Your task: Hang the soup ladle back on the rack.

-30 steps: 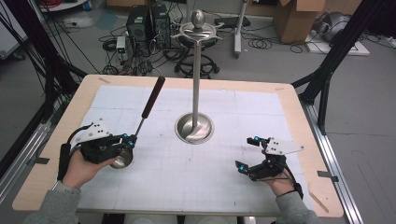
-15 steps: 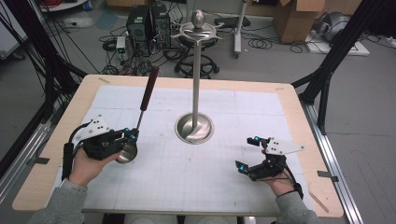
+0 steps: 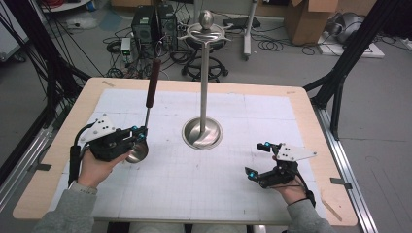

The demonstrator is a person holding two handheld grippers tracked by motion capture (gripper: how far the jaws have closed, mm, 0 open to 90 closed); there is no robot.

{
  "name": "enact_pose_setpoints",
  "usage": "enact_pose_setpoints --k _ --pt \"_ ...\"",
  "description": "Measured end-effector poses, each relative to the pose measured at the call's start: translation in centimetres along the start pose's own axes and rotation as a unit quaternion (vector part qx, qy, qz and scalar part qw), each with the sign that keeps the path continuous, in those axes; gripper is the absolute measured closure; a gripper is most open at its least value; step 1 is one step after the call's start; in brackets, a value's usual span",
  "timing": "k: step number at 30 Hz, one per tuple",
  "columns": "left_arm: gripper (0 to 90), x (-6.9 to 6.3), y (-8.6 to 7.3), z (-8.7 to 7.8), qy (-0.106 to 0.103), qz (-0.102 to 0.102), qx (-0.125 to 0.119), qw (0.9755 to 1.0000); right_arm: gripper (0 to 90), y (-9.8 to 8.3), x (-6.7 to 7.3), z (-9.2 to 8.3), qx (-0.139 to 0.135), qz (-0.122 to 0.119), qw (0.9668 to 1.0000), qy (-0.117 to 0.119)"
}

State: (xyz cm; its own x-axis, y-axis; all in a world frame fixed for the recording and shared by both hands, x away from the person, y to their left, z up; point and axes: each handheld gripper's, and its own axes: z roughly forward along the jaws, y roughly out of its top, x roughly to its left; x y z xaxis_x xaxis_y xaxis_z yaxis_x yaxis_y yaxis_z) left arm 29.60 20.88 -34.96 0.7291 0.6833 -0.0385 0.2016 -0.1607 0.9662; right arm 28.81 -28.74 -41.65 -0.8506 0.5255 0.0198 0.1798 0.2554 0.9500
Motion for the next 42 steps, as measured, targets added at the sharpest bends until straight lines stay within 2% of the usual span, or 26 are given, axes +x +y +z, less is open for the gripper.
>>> enact_pose_setpoints --k 6,25,42 --pt "84.6 0.0 0.7 0.5 -0.006 0.002 0.013 0.9999 1.8 0.0 0.0 0.0 0.002 0.000 1.0000 0.000" --pt "84.6 0.1 3.1 1.6 -0.006 -0.008 0.006 0.9999 1.8 0.0 0.0 0.0 0.001 -0.001 1.0000 0.000" --pt "84.6 0.0 5.2 2.2 -0.006 -0.002 0.005 1.0000 1.8 0.0 0.0 0.0 0.002 0.000 1.0000 0.001"
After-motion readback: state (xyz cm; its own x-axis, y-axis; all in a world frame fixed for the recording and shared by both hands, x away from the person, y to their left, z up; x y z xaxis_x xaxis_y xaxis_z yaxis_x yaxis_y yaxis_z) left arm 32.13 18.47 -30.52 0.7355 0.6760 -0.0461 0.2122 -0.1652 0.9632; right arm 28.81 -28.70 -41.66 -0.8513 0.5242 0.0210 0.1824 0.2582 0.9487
